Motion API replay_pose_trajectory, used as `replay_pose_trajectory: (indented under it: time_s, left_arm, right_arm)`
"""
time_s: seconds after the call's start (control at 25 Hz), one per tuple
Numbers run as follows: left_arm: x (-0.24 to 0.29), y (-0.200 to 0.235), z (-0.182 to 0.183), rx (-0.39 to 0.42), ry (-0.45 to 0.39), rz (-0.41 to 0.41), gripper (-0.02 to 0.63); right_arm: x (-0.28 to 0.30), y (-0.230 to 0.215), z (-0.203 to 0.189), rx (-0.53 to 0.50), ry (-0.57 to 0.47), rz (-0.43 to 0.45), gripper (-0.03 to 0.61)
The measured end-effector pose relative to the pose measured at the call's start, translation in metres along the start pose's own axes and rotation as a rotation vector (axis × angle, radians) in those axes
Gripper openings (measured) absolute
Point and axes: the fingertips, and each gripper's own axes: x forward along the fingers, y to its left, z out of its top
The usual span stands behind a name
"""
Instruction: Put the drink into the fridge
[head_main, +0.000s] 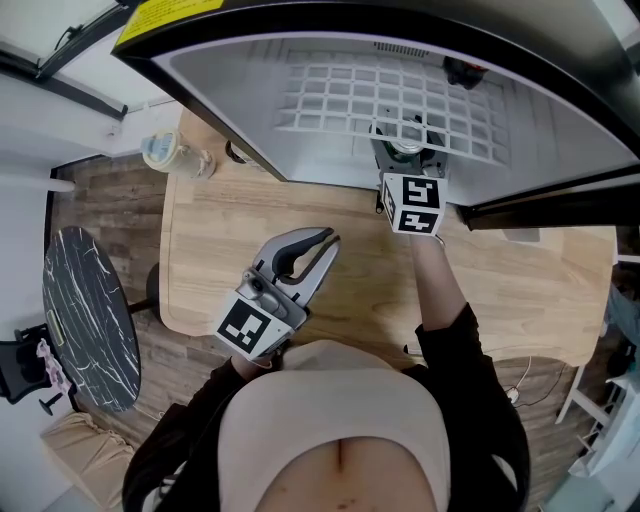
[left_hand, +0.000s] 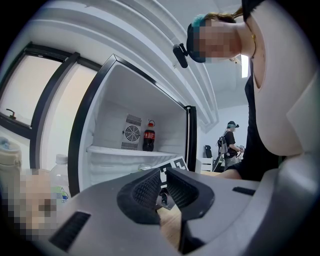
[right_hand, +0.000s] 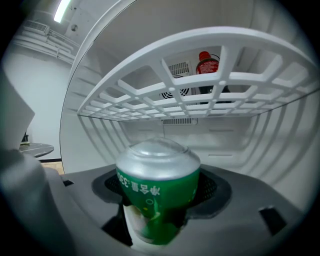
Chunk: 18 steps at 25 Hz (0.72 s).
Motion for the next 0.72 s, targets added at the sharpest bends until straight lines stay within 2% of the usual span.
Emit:
replay_pose_trajectory:
  time_s: [0.72]
  left_arm:
    - [0.000,-0.002,-0.002,0.002,0.005,-0.007,0.041]
  right_arm:
    - [0.014,-0.007,0.001,0.004,-0.004,-0.010,0.345]
